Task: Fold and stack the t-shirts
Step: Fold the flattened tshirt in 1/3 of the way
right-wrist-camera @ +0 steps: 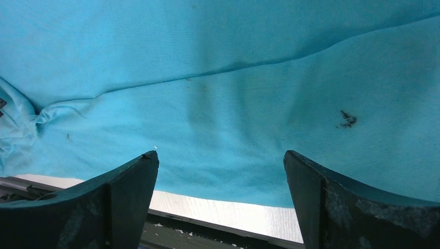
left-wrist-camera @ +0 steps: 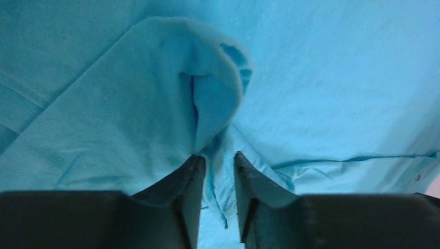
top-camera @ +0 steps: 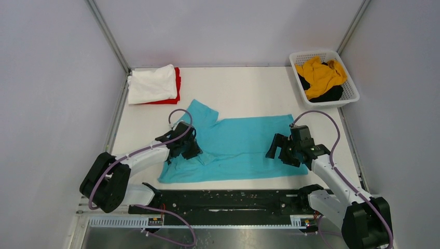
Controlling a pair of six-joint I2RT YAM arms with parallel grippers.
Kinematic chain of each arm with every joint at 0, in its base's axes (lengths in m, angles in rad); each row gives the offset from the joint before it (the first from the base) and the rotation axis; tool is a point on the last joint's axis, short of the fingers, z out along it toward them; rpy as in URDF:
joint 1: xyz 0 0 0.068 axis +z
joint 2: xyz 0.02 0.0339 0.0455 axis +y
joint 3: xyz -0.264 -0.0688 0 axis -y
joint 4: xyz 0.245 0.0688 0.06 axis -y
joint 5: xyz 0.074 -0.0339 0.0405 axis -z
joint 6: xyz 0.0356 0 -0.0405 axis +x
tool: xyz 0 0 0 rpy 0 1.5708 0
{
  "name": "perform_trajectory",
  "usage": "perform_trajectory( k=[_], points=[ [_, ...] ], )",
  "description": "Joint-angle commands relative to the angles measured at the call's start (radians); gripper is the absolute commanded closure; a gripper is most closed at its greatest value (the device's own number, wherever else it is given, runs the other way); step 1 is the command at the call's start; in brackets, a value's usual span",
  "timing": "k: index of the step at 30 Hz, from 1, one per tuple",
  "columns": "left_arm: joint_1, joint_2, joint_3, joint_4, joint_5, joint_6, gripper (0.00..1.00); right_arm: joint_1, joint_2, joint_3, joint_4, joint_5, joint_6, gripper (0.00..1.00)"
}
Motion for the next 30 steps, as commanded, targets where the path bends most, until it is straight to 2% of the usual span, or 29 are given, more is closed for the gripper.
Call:
perform_trajectory(
  k=[1, 3, 7, 17, 21, 25, 26, 27, 28, 29, 30],
  points=[
    [-0.005, 0.04, 0.064, 0.048, -0.038, 0.012, 0.79, 0.004, 0.01, 0.033, 0.017, 0.03, -0.021, 0.01],
    [-0.004, 0.062, 0.085, 0.048, -0.034, 0.018, 0.89, 0.005, 0.011, 0.033, 0.018, 0.031, -0.022, 0.01],
    [-0.005, 0.092, 0.119, 0.063, -0.022, 0.025, 0.9, 0.004, 0.011, 0.037, 0.017, 0.041, -0.024, 0.01],
    [-0.005, 0.271, 0.265, 0.111, 0.057, 0.06, 0.79, 0.004, 0.011, 0.051, 0.011, 0.071, -0.036, 0.01],
    [-0.006, 0.319, 0.347, 0.098, 0.05, 0.083, 0.69, 0.004, 0.011, 0.061, 0.005, 0.083, -0.04, 0.0],
    [-0.006, 0.3, 0.41, 0.052, -0.002, 0.116, 0.47, 0.004, 0.004, 0.072, -0.006, 0.103, -0.046, 0.01],
    [-0.005, 0.287, 0.428, 0.035, -0.031, 0.13, 0.39, 0.004, 0.001, 0.077, -0.011, 0.118, -0.046, 0.01],
    [-0.005, 0.273, 0.448, 0.017, -0.064, 0.147, 0.24, 0.003, -0.001, 0.085, -0.019, 0.138, -0.047, 0.0],
    [-0.002, 0.268, 0.47, -0.003, -0.099, 0.164, 0.16, 0.004, -0.003, 0.088, -0.024, 0.156, -0.044, 0.0],
    [0.004, 0.265, 0.497, -0.017, -0.129, 0.185, 0.03, 0.004, -0.005, 0.096, -0.028, 0.168, -0.041, 0.0],
    [0.015, 0.271, 0.52, -0.02, -0.148, 0.22, 0.01, 0.004, -0.008, 0.102, -0.03, 0.189, -0.038, 0.0]
  ],
)
